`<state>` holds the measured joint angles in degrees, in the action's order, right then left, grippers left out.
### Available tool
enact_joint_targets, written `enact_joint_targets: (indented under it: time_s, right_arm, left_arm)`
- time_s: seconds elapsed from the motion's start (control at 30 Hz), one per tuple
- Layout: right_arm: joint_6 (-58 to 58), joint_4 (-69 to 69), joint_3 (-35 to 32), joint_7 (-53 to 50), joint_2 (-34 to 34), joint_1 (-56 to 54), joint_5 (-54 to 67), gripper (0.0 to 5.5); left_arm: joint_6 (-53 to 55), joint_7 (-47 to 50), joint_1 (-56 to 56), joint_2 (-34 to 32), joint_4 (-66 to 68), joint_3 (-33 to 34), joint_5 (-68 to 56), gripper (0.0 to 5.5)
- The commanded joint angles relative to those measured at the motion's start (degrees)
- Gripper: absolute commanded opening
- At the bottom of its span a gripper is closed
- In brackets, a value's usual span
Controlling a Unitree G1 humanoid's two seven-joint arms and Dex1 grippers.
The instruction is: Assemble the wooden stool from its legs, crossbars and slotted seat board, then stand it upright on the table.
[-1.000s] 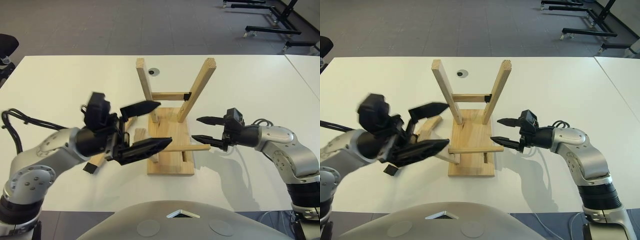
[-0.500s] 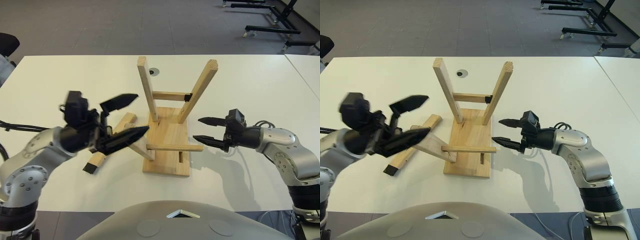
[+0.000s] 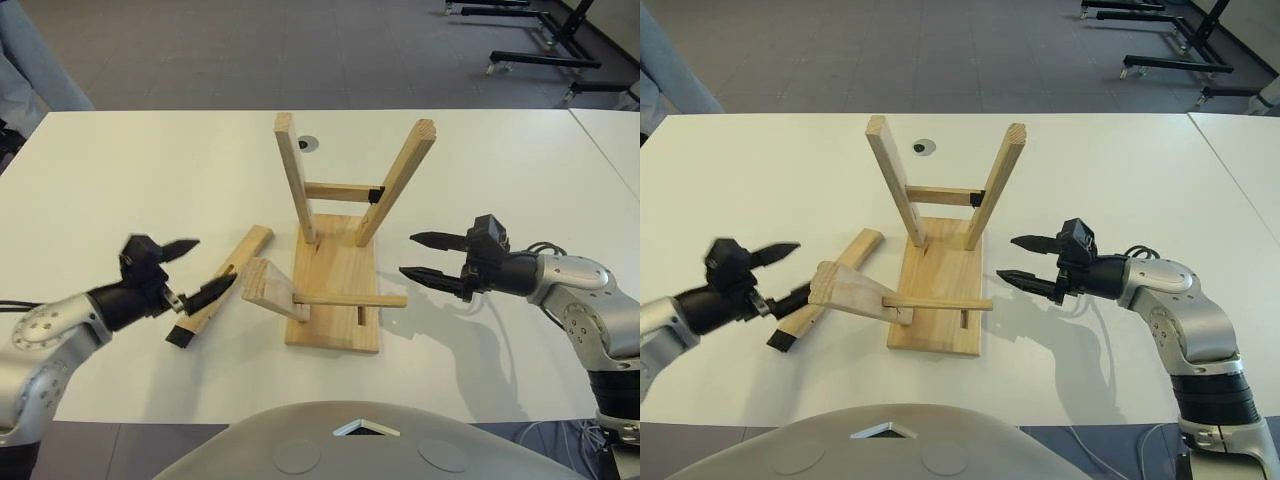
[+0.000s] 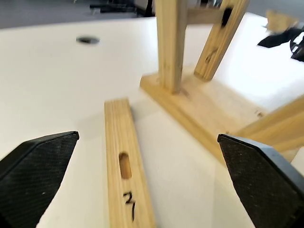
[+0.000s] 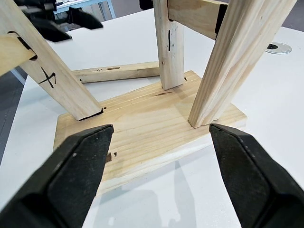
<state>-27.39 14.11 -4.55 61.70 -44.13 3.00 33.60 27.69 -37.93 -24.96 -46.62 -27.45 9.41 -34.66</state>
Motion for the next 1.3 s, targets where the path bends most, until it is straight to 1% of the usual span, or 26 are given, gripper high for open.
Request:
enact_joint_targets:
  time_s: [0.03,0.13,0.27,0.37,0.5,0.6,0.83,0.9,0.93,0.97,1.0,1.1,1.2,1.27,1.3]
  right_arm:
    - [-0.1,-0.2,0.4,0.5,-0.8,-1.7,-0.9,3.72]
    - [-0.1,-0.2,0.6,0.7,-0.8,-1.7,-1.0,3.72]
    - [-0.2,-0.3,0.5,1.0,-1.2,-1.8,-1.1,3.72]
    - [-0.2,-0.5,0.3,1.6,-1.6,-2.2,-1.1,3.72]
    - [-0.4,-0.9,0.5,2.0,-1.2,-3.3,-1.0,3.0]
    - [-0.2,-1.0,0.6,1.8,-0.9,-3.6,-1.3,2.96]
    - [0.4,-1.6,0.6,1.3,0.2,-4.3,-1.4,2.96]
    - [-0.2,-1.5,0.3,1.2,0.5,-4.6,-0.8,2.96]
    - [-0.5,-1.7,0.2,1.2,0.5,-4.9,-0.5,2.96]
    - [-0.7,-1.8,0.3,1.3,0.5,-5.2,-0.4,2.96]
    - [-0.8,-1.9,0.3,1.3,0.5,-5.4,-0.4,2.96]
    - [-0.1,-2.6,0.9,1.2,0.6,-6.5,-1.4,3.6]
    - [0.2,-2.8,0.4,1.1,1.2,-7.7,-0.7,3.63]
    - [-0.7,-2.3,-1.0,1.1,2.2,-8.6,1.7,3.63]
    - [-1.8,-1.5,-2.3,1.0,2.9,-9.4,4.4,3.63]
  left_arm:
    - [-0.8,2.3,-0.3,1.4,2.2,-4.8,7.9,5.37]
    - [1.3,5.7,0.9,4.1,3.2,-6.2,10.6,5.37]
    - [5.0,5.2,-1.0,4.7,2.5,-8.2,11.2,5.37]
    - [6.0,6.1,-1.2,4.8,2.7,-9.0,13.1,4.88]
    - [5.3,5.7,-0.2,4.9,2.7,-10.6,15.1,4.24]
    - [5.1,6.0,0.7,5.0,2.8,-11.5,16.7,3.83]
    - [4.2,6.2,4.2,5.3,5.2,-11.0,18.1,2.65]
    - [3.7,6.3,5.2,5.7,5.5,-9.7,17.8,2.41]
    - [3.0,6.1,5.8,6.1,5.5,-8.5,17.1,2.2]
    - [1.4,5.3,6.5,6.5,5.7,-6.8,16.1,2.12]
    - [0.3,4.6,7.2,7.1,6.2,-5.0,14.8,2.09]
    - [-2.4,2.9,8.8,7.8,8.1,-1.5,13.5,2.09]
    - [-4.4,0.8,10.3,8.6,7.3,1.9,10.3,2.09]
    - [-6.1,-0.8,11.7,8.5,6.3,4.7,8.0,2.09]
    - [-6.4,-1.2,13.9,8.8,5.4,7.3,5.0,2.09]
